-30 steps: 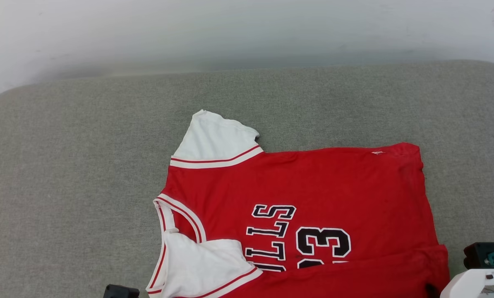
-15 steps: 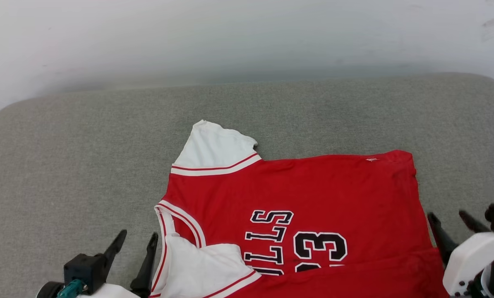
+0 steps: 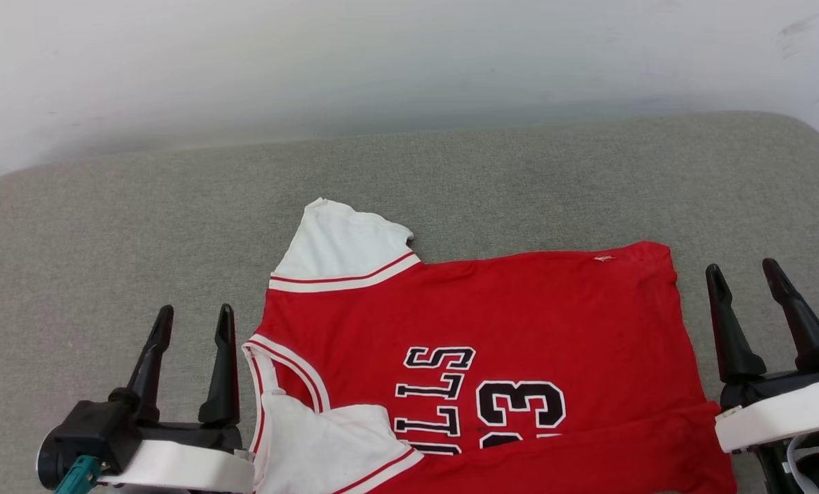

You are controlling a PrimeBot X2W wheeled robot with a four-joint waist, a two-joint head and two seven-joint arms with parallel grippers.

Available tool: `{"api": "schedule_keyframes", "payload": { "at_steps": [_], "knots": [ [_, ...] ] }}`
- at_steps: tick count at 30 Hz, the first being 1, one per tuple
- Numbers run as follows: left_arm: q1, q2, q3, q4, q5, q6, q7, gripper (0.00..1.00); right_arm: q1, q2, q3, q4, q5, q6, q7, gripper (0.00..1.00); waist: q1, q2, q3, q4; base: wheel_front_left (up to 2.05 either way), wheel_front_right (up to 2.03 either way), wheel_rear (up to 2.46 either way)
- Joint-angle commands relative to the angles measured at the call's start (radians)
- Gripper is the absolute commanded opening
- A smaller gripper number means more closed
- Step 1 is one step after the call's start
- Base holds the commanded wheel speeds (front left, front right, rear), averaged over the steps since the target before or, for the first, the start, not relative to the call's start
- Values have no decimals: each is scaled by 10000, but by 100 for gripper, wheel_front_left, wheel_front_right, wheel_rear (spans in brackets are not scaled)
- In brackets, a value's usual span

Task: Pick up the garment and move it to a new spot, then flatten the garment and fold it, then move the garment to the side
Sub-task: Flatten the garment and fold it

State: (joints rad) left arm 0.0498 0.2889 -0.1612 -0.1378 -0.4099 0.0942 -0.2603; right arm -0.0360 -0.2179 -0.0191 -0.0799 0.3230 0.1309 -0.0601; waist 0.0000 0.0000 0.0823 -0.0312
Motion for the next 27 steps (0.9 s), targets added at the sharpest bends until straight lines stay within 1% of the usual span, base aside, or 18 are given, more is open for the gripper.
{"api": "schedule_keyframes", "payload": {
  "at_steps": [1, 3, 6, 8, 9, 10, 14, 18, 21, 23, 27],
  "knots": [
    [109, -183, 130, 5, 167, -187, -63, 100, -106, 105, 23, 51, -72, -5, -284, 100, 0, 0, 54, -56, 0, 0, 0],
    [82, -367, 288, 61, 435, -517, -56, 100, -184, 160, 82, 95, -235, -5, -730, 100, 0, 0, 119, -139, 0, 0, 0],
    [-182, -605, 440, 185, 710, -950, -57, 100, -230, 332, 202, 240, -354, -5, -1109, 100, 0, 0, 314, -273, 0, 0, 0],
    [-376, -666, 480, 382, 787, -1206, -56, 100, -327, 390, 254, 321, -401, -5, -1241, 100, 0, 0, 487, -381, 0, 0, 0],
    [-420, -698, 458, 661, 637, -1315, -29, 100, -388, 429, 295, 356, -392, -5, -1283, 100, 0, 0, 584, -449, 0, 0, 0],
    [-548, -608, 396, 909, 618, -1409, 136, 100, -442, 443, 353, 376, -403, -5, -1310, 100, 0, 0, 700, -527, 0, 0, 0],
    [-1527, -14, 199, 1400, 837, -1677, 871, 100, -689, 508, 541, 459, -423, -5, -1373, 100, 0, 0, 1288, -923, 0, 0, 0],
    [-2741, 854, -113, 1559, 852, -1997, 2115, 100, -937, 618, 743, 640, -292, -5, -1360, 100, 0, 0, 1887, -1348, 0, 0, 0],
    [-3775, 1651, -422, 1636, 526, -2165, 3505, 100, -1195, 620, 984, 694, -217, -5, -1369, 100, 0, 0, 2393, -1736, 0, 0, 0],
    [-4554, 2178, -663, 1743, 84, -2220, 4501, 100, -1337, 641, 1077, 767, -190, -5, -1429, 100, 0, 0, 2696, -1989, 0, 0, 0],
    [-6089, 3478, -1463, 2071, -814, -2241, 6730, 100, -1654, 789, 1305, 972, -68, -5, -1607, 100, 0, 0, 3252, -2488, 0, 0, 0]
  ]
}}
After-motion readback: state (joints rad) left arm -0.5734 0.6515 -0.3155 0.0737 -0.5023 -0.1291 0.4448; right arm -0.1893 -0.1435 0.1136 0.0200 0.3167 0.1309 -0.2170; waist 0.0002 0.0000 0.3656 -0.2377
